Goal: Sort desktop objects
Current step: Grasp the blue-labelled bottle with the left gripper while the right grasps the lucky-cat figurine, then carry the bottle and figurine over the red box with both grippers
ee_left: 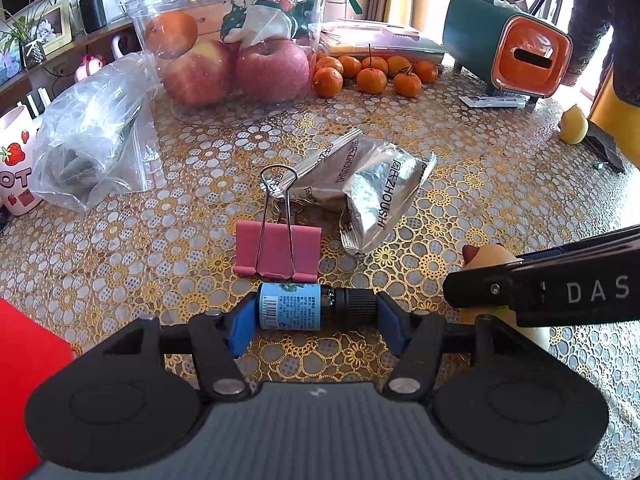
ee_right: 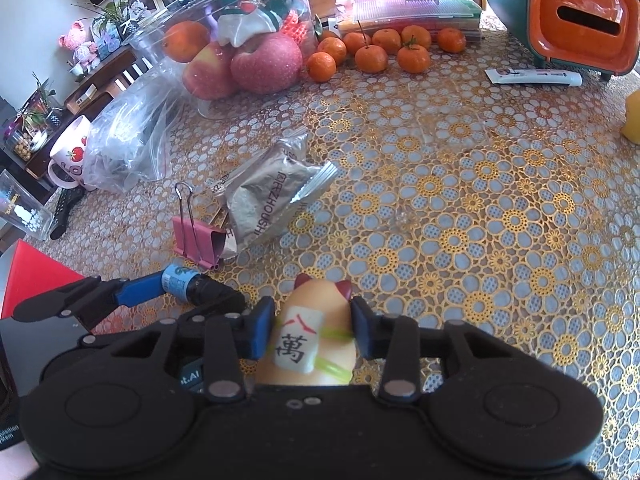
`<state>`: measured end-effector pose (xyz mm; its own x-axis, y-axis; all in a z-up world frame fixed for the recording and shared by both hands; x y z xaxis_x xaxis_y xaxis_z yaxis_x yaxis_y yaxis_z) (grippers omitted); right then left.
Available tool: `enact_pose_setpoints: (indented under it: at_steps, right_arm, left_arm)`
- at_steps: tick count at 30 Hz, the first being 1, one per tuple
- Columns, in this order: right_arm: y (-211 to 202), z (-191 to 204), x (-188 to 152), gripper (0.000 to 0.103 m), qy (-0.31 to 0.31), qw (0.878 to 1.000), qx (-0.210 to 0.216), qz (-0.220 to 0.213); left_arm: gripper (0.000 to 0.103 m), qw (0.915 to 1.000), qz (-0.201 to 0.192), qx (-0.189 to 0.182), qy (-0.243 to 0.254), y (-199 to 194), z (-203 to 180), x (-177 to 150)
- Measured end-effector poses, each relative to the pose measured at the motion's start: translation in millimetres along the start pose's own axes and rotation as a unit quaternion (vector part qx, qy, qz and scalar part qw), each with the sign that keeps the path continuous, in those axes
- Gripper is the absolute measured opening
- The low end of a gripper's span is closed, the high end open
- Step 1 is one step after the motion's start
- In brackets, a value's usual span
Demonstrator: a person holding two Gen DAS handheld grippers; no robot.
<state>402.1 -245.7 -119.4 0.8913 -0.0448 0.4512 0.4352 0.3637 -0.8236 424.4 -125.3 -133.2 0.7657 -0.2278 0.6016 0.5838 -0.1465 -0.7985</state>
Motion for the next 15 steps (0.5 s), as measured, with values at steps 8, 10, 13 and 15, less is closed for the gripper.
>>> enact_pose_setpoints:
  at_steps: [8, 10, 13, 15]
  right_arm:
    - [-16.6, 2.0, -7.6, 0.039, -0.003, 1.0, 0.0, -0.001]
    - [-23.1, 2.5, -10.1, 0.039, -0.005, 1.0, -0.002, -0.002]
    - [-34.2, 3.9, -14.2, 0.039, -0.005, 1.0, -0.004, -0.004]
    - [-42.4, 6.2, -16.7, 0.039, -0.006, 1.0, -0.004, -0.005]
  left_arm:
    - [0.061, 0.9999, 0.002, -0.01, -0.006, -22.0, -6.1, -3.9]
    - [0.061, 0.9999, 0.0, -0.014, -0.007, -31.3, -7.8, -5.1]
    - [0.061, 0.9998, -0.004, -0.02, -0.008, -47.3, -9.5, -6.0]
    - [0.061, 0.9997, -0.007, -0.021, -0.006, -58.6, -10.9, -6.7]
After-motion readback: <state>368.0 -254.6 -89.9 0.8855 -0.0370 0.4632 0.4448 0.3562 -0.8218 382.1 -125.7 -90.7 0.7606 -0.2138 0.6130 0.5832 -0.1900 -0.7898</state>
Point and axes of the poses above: each gripper's, at about its wrist camera, not at the fingertips, and y roughly the way its jaws point, z to its left, x to its top, the point moved 3 cm from there along y, roughly the way its jaws point, and after that the axes turned 3 degrees about x, right-handed, at the moved point
